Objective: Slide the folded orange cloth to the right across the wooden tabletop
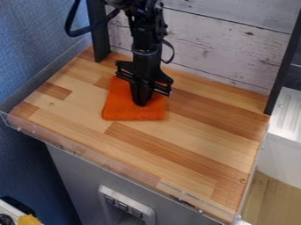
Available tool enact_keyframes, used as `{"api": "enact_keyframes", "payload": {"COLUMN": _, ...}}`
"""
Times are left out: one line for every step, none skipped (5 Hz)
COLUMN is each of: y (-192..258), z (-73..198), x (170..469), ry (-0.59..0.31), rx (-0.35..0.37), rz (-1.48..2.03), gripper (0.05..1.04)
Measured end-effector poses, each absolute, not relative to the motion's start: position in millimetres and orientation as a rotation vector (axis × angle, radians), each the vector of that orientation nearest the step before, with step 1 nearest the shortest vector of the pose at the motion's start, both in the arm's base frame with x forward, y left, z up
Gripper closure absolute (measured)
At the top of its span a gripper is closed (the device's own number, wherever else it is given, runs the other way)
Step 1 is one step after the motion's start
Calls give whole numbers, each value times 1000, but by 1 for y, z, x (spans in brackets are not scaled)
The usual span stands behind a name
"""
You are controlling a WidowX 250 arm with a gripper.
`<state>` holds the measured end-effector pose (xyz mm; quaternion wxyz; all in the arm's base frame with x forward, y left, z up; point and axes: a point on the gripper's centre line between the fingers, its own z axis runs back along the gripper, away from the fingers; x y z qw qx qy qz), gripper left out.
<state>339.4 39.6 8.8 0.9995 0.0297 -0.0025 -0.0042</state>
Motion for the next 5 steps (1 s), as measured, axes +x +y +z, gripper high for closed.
{"api": "enact_keyframes", "payload": {"y": 34, "z": 13, "x": 337, "ry": 55, "rx": 50, "rz": -44, "gripper": 838}}
{"api": "enact_keyframes", "payload": {"y": 31, "z": 27, "x": 342, "ry": 88, "rx": 32, "rz": -60, "gripper": 577}}
{"api": "enact_keyframes", "payload": {"y": 31, "z": 42, "x": 347, "ry": 106, "rx": 7, "rz": -64, "gripper": 278}}
{"api": "enact_keyframes", "payload": {"y": 38, "z": 57, "x": 347, "ry": 111, "rx": -17, "rz": -53, "gripper": 82}}
{"api": "enact_keyframes", "payload": {"y": 42, "z": 81, "x": 349, "ry": 46, "rx": -22, "rz": -51, "gripper": 81}}
